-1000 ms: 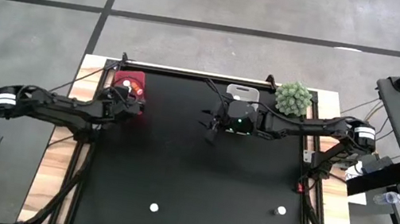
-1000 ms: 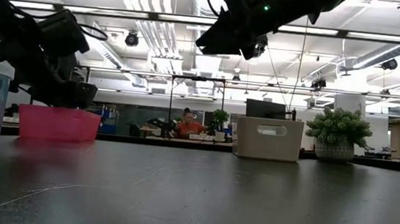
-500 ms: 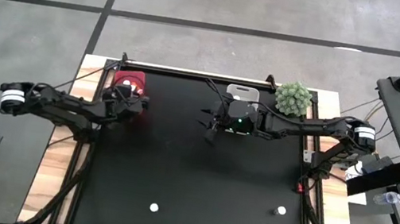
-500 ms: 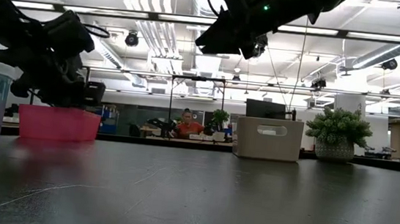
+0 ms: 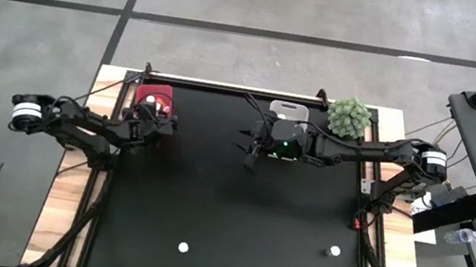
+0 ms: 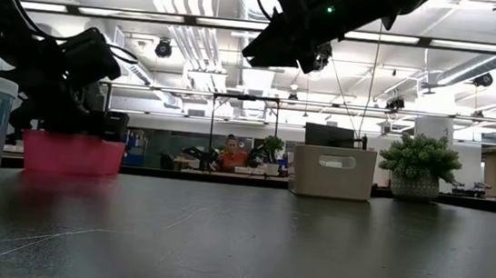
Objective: Pick and place medicine bottles into bin by pill shape (circle, oval)
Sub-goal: Put pink tablet bottle into the red bin, then put the blue capsule bottle into the white bin
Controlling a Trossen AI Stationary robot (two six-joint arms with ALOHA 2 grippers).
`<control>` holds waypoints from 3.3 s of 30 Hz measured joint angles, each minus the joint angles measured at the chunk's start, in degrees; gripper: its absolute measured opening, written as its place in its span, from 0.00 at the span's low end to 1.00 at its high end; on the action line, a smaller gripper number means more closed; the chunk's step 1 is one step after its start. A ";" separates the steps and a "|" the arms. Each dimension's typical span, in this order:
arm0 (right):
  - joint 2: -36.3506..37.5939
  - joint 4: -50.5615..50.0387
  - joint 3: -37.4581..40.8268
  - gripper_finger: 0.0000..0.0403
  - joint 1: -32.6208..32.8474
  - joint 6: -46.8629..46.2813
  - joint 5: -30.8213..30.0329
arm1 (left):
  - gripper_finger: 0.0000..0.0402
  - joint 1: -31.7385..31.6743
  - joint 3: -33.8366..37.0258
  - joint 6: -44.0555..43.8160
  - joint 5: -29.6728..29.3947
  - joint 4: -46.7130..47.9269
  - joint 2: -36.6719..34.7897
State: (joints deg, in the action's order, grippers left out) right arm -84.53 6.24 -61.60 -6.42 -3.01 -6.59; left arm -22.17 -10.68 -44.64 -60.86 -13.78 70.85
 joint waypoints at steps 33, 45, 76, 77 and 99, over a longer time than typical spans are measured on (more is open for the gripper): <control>0.00 -1.69 0.00 0.45 0.00 0.24 0.07 | 0.37 0.65 -1.07 19.14 11.51 -0.78 -22.90; -0.01 -3.37 0.08 0.45 0.81 2.22 1.69 | 0.37 10.25 -6.75 32.02 32.43 -6.51 -26.89; 1.18 -8.94 3.39 0.45 26.03 -0.33 2.25 | 0.37 46.19 -25.47 31.43 38.12 -26.56 1.33; 1.36 -9.71 3.39 0.45 27.05 -1.09 2.25 | 0.37 46.99 -26.34 31.25 38.11 -26.49 2.36; 0.80 -14.39 3.40 0.45 42.72 -11.40 -1.49 | 0.36 62.39 -36.72 7.71 37.98 -9.20 11.13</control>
State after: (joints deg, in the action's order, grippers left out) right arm -83.73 -8.15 -58.20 36.30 -14.41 -8.08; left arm 40.22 -47.40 -36.94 -22.88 -22.99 81.98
